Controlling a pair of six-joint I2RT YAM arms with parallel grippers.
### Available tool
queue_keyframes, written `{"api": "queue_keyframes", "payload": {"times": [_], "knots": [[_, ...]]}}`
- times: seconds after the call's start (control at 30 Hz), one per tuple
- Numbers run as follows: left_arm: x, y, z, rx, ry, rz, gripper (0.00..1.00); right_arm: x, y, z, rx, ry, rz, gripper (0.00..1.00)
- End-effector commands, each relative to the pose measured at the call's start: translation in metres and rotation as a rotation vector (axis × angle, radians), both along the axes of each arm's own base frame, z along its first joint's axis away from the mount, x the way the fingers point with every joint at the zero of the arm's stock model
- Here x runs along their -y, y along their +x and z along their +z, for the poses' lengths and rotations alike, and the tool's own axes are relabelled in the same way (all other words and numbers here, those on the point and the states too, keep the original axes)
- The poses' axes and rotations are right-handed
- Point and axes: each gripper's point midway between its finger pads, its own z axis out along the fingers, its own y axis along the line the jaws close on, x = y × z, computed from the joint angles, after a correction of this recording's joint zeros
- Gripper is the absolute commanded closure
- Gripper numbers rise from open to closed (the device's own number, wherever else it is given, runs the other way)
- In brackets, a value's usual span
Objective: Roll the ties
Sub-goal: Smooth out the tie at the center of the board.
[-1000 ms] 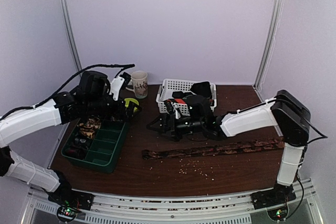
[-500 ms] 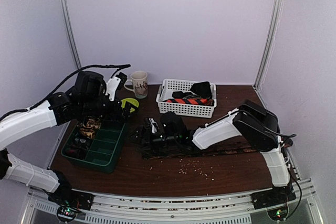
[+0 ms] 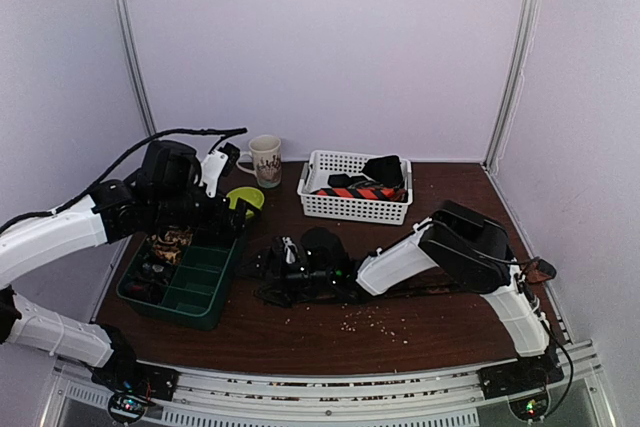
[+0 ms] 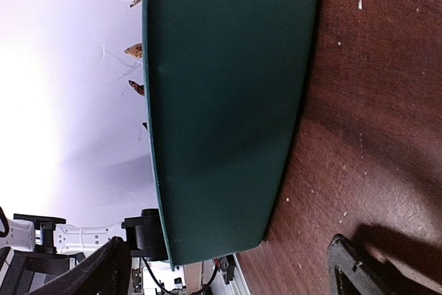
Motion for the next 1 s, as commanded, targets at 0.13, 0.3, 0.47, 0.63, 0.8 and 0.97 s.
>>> {"api": "queue_keyframes", "payload": {"times": [0.13, 0.3, 0.47, 0.63, 0.8, 0.97], "knots": [[0.007, 0.007, -0.006, -0.014, -0.010, -0.003, 0.02, 0.008, -0.008, 0.061, 0.074, 0.040, 0.024, 0.00], [0.009, 0.009, -0.008, -0.017, 0.006, -0.010, 0.02, 0.022, -0.004, 0.077, 0.099, 0.054, 0.026, 0.00], [0.011, 0.012, -0.008, -0.018, 0.017, -0.011, 0.02, 0.025, -0.001, 0.049, 0.053, 0.030, 0.025, 0.00], [0.011, 0.013, -0.008, -0.017, 0.022, -0.009, 0.02, 0.031, 0.009, 0.017, 0.011, 0.008, 0.003, 0.00], [0.011, 0.014, -0.013, -0.025, 0.032, -0.006, 0.02, 0.035, 0.011, -0.011, -0.020, -0.025, -0.005, 0.00], [0.012, 0.015, -0.013, -0.025, 0.036, -0.009, 0.02, 0.036, 0.007, 0.010, -0.023, 0.033, 0.002, 0.01]]}}
